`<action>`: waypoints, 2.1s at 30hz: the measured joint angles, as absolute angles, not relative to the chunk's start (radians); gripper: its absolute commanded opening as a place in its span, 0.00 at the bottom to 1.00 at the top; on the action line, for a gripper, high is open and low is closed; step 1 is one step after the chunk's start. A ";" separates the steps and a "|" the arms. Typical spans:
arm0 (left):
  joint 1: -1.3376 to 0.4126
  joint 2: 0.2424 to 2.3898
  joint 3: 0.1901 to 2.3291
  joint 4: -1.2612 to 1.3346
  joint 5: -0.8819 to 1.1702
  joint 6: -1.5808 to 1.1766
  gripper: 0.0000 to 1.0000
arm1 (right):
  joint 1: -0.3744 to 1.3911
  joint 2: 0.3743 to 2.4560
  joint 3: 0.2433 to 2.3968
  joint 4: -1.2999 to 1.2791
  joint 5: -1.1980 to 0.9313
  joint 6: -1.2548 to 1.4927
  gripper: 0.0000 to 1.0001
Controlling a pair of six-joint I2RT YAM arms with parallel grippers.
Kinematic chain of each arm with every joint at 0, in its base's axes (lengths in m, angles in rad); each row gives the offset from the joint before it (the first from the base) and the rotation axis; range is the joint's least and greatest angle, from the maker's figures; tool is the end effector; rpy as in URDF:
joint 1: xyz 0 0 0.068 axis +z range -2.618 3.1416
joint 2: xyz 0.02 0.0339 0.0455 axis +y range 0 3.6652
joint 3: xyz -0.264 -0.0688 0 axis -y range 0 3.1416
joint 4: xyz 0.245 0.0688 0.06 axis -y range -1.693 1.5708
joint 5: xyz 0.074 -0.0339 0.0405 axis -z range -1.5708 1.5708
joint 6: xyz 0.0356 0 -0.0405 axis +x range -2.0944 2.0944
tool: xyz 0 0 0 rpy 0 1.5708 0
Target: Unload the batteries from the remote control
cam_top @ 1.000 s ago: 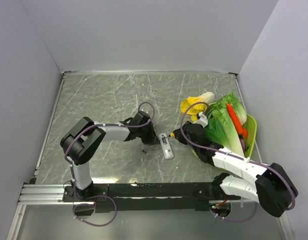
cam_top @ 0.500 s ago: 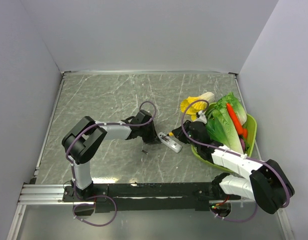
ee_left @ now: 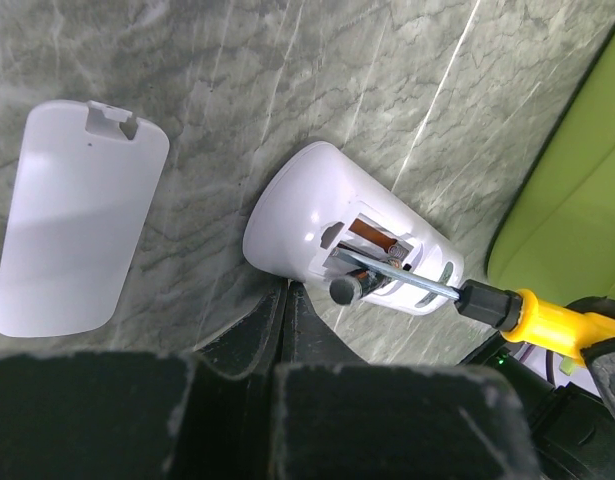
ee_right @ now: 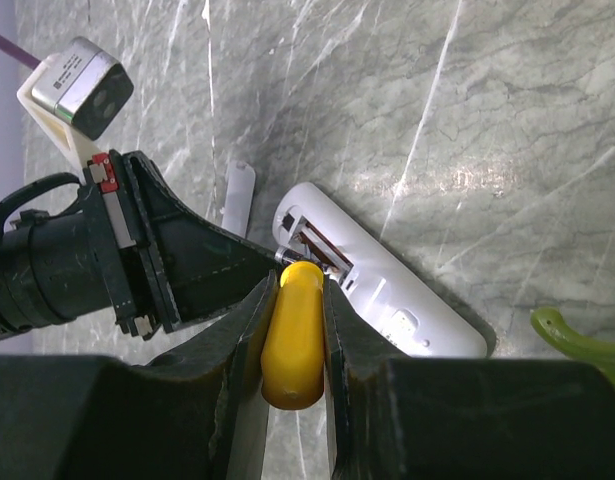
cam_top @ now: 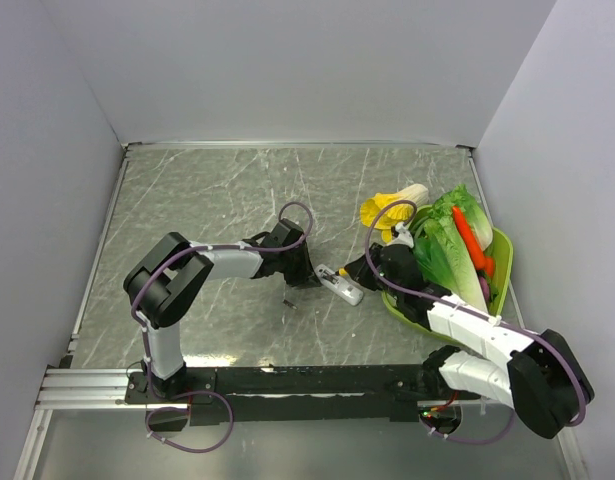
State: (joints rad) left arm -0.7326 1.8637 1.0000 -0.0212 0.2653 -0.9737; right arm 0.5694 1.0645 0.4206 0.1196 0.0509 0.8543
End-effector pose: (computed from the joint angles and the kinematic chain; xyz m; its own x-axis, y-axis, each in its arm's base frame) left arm 0.2686 -0.2541 0.1351 -0.9593 -0.2104 -0.1883 -0.0435 0.7689 -0.6379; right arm 0.1852 0.1164 0.1904 -0.6550 0.4750 -0.5877 -0.0113 0.7715 0.6361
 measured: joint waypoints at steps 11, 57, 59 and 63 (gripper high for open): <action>-0.733 1.864 1.000 -0.020 0.265 -0.974 0.01 | 0.569 1.011 0.421 0.062 0.042 0.832 0.00; -0.706 1.623 0.997 -0.191 0.122 -0.945 0.69 | 0.570 0.916 0.493 -0.086 -0.020 0.712 0.00; -0.672 1.543 0.997 -0.228 0.104 -0.931 0.79 | 0.578 0.919 0.513 -0.081 -0.035 0.701 0.00; -0.559 1.380 0.997 -0.297 0.070 -0.906 0.87 | 0.623 0.961 0.559 -0.064 -0.050 0.690 0.00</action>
State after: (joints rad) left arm -0.5587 1.3796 0.9974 -0.2970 0.0704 -0.9062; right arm 0.6231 0.9607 0.5594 -0.0643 -0.0502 0.6899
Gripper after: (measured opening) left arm 0.819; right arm 0.279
